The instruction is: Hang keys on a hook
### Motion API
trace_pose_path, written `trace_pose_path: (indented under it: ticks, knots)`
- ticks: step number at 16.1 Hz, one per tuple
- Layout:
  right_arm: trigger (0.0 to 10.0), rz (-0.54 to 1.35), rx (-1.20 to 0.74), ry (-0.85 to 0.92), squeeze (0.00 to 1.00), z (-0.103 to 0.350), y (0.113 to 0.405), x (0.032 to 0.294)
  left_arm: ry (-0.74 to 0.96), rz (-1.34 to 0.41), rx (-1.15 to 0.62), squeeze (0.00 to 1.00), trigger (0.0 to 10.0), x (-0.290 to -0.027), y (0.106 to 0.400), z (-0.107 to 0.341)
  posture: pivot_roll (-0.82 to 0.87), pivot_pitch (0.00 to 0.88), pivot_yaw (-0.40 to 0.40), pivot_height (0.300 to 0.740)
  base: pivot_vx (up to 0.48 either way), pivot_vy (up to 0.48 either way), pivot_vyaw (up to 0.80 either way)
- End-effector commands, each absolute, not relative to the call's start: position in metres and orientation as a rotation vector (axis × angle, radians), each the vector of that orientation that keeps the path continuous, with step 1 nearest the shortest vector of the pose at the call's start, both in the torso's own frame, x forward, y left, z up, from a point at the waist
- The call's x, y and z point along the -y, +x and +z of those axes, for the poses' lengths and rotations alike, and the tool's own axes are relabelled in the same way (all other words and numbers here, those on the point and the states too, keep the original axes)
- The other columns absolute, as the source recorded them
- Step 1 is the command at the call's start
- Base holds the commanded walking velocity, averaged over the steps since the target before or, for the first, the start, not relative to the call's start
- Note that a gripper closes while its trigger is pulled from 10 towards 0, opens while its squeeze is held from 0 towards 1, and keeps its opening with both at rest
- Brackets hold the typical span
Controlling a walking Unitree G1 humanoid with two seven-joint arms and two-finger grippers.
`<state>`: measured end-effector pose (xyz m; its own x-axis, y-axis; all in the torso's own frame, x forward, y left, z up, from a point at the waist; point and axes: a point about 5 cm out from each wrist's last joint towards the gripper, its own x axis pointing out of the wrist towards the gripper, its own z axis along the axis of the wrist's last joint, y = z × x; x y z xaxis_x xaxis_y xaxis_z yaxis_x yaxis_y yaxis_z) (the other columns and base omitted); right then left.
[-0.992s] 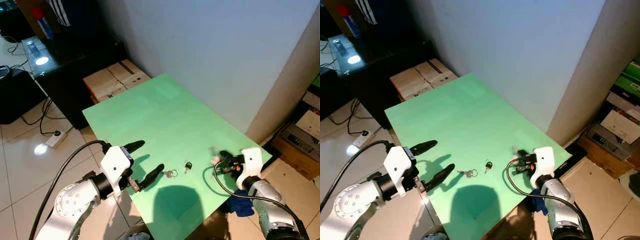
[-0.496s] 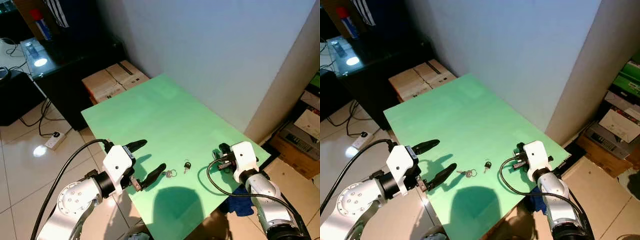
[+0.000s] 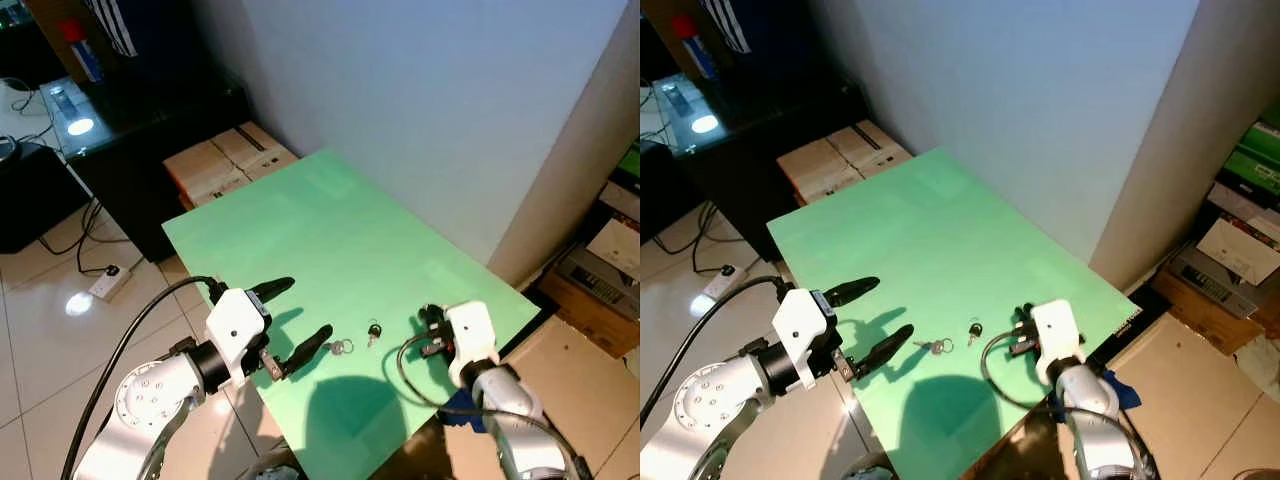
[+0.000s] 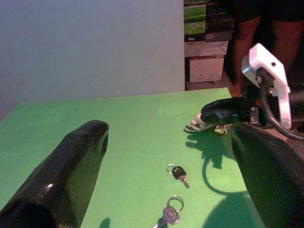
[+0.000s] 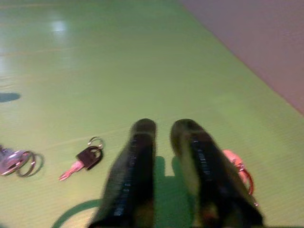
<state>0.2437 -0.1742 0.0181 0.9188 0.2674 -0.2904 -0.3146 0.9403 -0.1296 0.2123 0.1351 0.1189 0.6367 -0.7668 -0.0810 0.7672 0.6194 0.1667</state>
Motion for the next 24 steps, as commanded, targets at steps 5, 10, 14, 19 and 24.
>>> trace_pose_path:
  ticks: [5, 10, 14, 19, 24]
  knots:
    - [10.0, 0.202, -0.405, -0.326, 1.0, 0.004, 0.231, 0.179, 0.209, -0.883, -0.014, 0.0, 10.0, -0.138, 0.212, 0.117, 0.05, 0.073, 0.119, 0.74, 0.0, 0.0, 0.0]
    - [10.0, 0.139, -0.419, -0.418, 1.0, 0.003, 0.229, 0.186, 0.205, -0.882, -0.011, 0.0, 10.0, -0.137, 0.213, 0.117, 0.05, 0.076, 0.117, 0.74, 0.0, 0.0, 0.0]
    - [10.0, 0.117, -0.428, -0.456, 0.0, 0.001, 0.234, 0.194, 0.202, -0.885, -0.01, 0.0, 10.0, -0.136, 0.213, 0.117, 0.05, 0.077, 0.119, 0.74, 0.0, 0.0, 0.0]
    - [10.0, 0.119, -0.421, -0.475, 0.0, 0.002, 0.245, 0.2, 0.208, -0.885, -0.012, 0.0, 10.0, -0.138, 0.212, 0.118, 0.05, 0.078, 0.122, 0.74, 0.0, 0.0, 0.0]
    - [10.0, 0.124, -0.412, -0.484, 0.0, 0.001, 0.255, 0.201, 0.213, -0.885, -0.014, 0.0, 10.0, -0.139, 0.211, 0.119, 0.06, 0.081, 0.123, 0.74, 0.0, 0.0, 0.0]
